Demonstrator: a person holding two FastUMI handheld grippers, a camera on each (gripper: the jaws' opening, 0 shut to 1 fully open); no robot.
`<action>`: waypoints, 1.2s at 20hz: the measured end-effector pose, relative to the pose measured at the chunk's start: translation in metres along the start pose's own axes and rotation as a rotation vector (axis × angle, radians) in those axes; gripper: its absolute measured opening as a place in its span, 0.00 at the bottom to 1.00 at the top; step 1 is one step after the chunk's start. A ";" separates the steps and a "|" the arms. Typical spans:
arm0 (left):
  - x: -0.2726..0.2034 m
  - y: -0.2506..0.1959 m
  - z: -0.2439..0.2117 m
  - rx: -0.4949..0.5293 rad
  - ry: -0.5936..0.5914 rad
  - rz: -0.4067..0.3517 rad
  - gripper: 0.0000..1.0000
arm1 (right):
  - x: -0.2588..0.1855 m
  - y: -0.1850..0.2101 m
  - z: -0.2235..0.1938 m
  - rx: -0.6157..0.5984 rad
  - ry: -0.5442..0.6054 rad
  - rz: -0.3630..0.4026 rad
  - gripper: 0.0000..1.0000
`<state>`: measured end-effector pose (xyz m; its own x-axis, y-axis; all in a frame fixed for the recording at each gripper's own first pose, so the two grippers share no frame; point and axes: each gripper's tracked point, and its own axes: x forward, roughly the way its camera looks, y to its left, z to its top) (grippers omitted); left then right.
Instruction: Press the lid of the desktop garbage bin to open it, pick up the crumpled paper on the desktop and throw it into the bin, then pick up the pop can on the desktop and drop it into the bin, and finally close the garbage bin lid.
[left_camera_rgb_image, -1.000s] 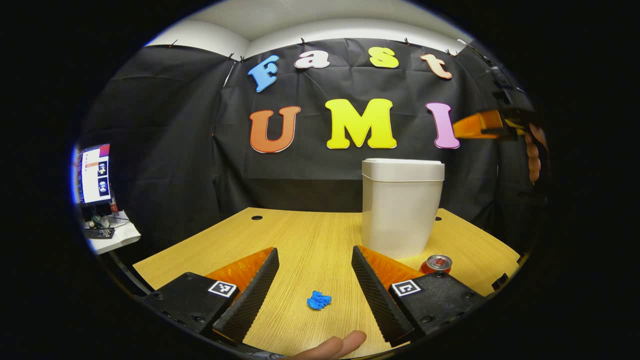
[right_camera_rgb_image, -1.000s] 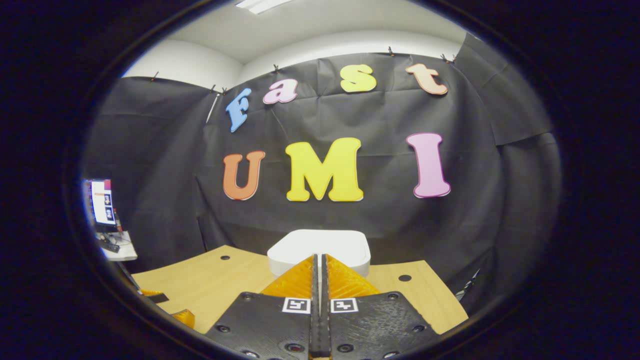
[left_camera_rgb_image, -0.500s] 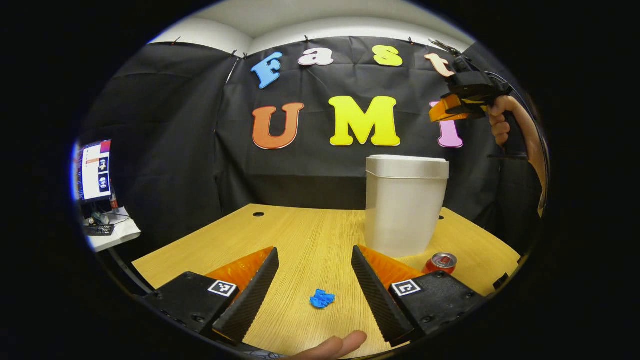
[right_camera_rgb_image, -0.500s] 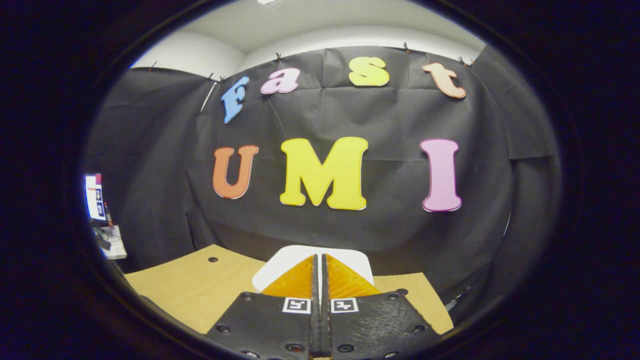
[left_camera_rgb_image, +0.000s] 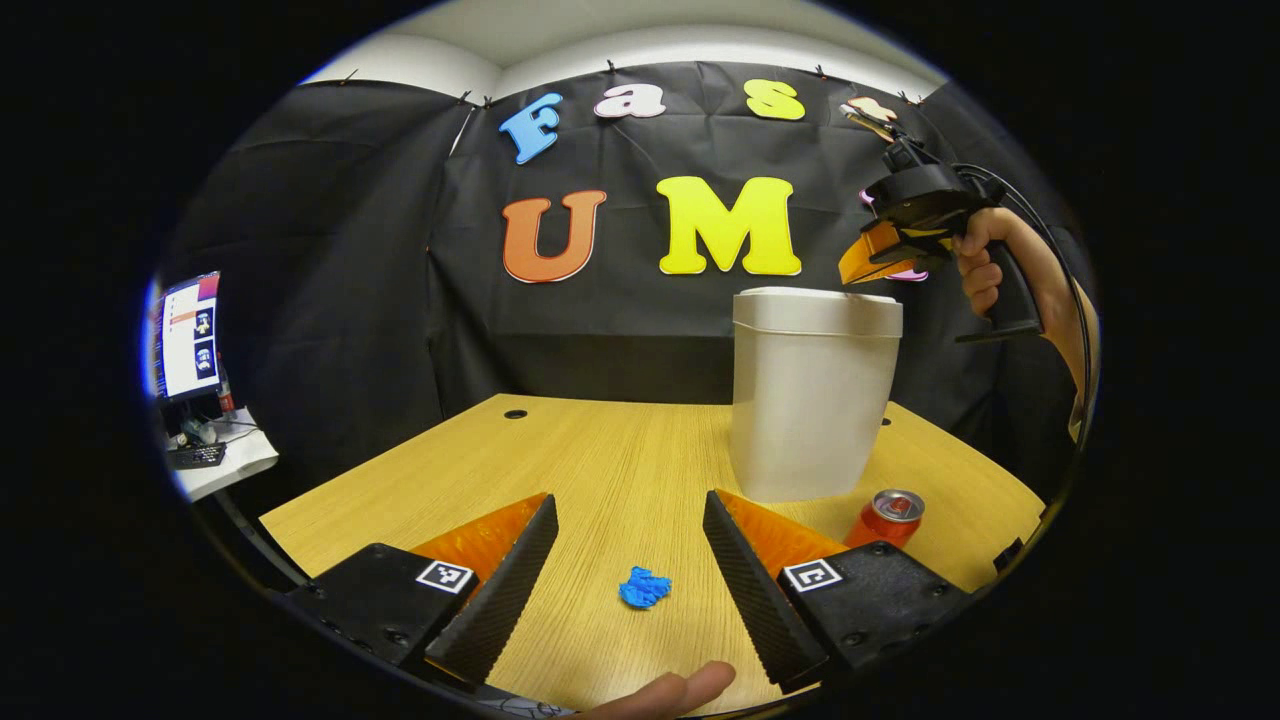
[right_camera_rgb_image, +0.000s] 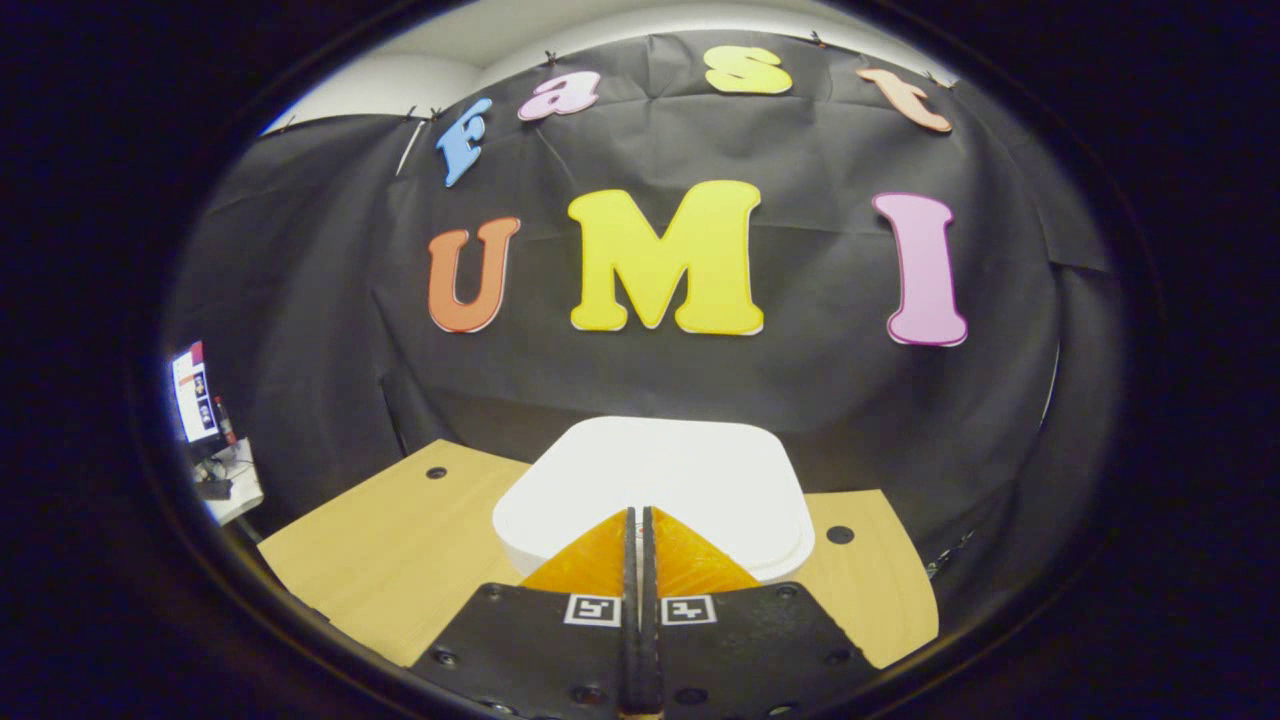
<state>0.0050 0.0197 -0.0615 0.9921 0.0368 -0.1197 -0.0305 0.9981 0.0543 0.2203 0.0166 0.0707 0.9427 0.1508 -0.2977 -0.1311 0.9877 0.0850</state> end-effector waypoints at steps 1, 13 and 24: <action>0.000 -0.001 -0.001 -0.002 0.003 -0.001 0.96 | 0.004 -0.004 -0.004 -0.016 0.016 -0.014 0.00; -0.001 -0.012 0.001 0.029 -0.013 -0.014 0.96 | -0.040 0.012 -0.009 -0.021 -0.071 0.028 0.00; 0.005 -0.012 -0.011 0.060 -0.006 -0.016 0.96 | -0.138 0.030 -0.069 -0.025 -0.240 0.062 0.00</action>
<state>0.0086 0.0089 -0.0737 0.9931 0.0204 -0.1151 -0.0074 0.9937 0.1118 0.0650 0.0286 0.0484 0.9780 0.2002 -0.0579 -0.1960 0.9780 0.0714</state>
